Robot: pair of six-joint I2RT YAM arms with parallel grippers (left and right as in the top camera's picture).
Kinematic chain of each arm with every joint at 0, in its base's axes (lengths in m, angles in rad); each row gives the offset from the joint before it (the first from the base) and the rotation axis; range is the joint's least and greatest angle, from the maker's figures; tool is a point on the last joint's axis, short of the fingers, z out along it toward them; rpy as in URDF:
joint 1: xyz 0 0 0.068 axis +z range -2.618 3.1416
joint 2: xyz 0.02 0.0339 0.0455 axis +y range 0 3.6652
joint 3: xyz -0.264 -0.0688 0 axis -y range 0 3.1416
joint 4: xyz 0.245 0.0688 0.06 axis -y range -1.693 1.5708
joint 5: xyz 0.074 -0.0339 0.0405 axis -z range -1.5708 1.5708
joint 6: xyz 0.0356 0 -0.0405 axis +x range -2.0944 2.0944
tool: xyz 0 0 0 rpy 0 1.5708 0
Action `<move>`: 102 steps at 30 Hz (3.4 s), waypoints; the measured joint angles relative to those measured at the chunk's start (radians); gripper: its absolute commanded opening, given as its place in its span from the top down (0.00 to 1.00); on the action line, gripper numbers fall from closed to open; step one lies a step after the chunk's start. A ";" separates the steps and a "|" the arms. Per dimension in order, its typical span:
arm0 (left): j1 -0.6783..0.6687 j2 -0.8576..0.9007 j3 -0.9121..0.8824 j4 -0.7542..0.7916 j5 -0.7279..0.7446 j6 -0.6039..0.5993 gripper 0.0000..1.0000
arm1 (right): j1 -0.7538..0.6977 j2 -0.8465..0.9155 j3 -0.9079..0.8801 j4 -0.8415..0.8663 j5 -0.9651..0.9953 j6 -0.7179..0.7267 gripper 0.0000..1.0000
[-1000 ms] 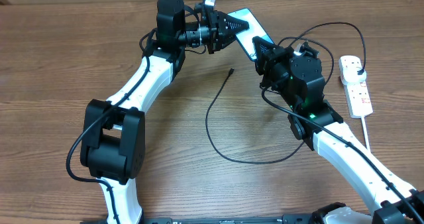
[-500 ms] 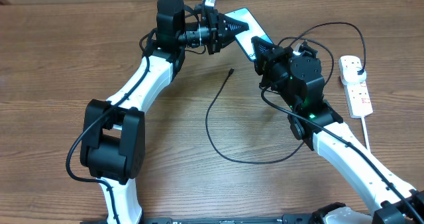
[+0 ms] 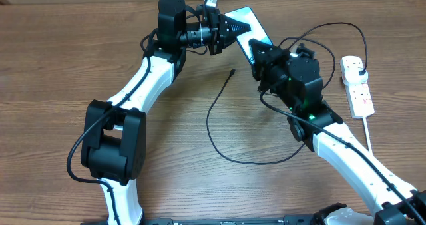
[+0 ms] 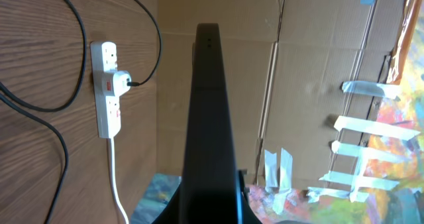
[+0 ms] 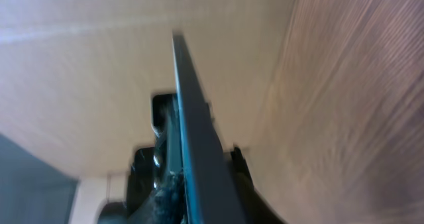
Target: Plug charger to phone and switch on socket
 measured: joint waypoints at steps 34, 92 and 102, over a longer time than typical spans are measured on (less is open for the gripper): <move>0.360 0.010 -0.001 0.037 0.247 0.257 0.96 | -0.125 0.003 0.046 -0.739 -0.323 -0.820 0.39; 0.444 0.011 0.180 -1.121 0.182 1.060 0.96 | -0.013 0.653 0.886 -1.187 -0.188 -1.009 0.59; 0.444 0.011 0.180 -1.131 0.206 1.065 0.96 | -0.012 0.763 0.887 -1.146 -0.122 -0.962 0.66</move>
